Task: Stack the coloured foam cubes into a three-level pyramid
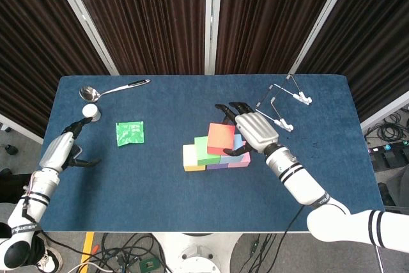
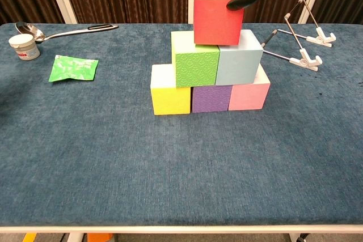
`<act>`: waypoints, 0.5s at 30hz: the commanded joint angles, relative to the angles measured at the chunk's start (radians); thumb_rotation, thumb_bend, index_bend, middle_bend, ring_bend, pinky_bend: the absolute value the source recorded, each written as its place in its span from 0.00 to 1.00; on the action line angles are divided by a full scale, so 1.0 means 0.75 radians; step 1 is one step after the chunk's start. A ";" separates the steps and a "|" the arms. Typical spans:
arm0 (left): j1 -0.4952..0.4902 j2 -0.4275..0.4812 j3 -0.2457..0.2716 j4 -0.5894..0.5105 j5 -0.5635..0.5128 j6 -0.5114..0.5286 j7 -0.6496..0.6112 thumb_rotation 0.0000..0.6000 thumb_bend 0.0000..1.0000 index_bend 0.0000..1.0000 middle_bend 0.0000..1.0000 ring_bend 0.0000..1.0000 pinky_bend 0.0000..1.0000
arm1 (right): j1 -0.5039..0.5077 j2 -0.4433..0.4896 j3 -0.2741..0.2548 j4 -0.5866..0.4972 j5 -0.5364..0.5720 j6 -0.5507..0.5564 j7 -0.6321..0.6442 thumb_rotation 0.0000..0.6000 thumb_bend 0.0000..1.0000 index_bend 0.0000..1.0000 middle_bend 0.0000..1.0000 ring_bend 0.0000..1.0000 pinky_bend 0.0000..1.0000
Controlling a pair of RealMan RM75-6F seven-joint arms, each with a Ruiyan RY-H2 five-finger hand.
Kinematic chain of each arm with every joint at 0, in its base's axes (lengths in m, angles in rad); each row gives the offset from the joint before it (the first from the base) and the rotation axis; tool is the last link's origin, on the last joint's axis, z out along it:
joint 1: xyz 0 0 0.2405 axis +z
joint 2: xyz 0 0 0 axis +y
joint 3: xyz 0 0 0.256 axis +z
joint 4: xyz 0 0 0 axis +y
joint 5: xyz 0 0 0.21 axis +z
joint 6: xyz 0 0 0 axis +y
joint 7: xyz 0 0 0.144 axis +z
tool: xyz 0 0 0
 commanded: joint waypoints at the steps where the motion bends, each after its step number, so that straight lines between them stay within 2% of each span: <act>1: 0.001 -0.003 -0.004 0.004 -0.002 -0.003 -0.003 1.00 0.14 0.07 0.07 0.00 0.00 | -0.012 0.008 0.007 0.014 -0.036 -0.021 0.034 1.00 0.13 0.00 0.45 0.00 0.00; 7: 0.001 -0.016 -0.018 0.026 -0.021 -0.017 -0.012 1.00 0.14 0.07 0.07 0.00 0.00 | -0.019 0.022 0.022 0.068 -0.134 -0.112 0.132 1.00 0.13 0.00 0.45 0.00 0.00; 15: 0.009 -0.035 -0.040 0.045 -0.025 -0.012 -0.036 1.00 0.14 0.07 0.07 0.00 0.00 | -0.034 0.040 0.057 0.163 -0.338 -0.223 0.315 1.00 0.13 0.00 0.45 0.00 0.00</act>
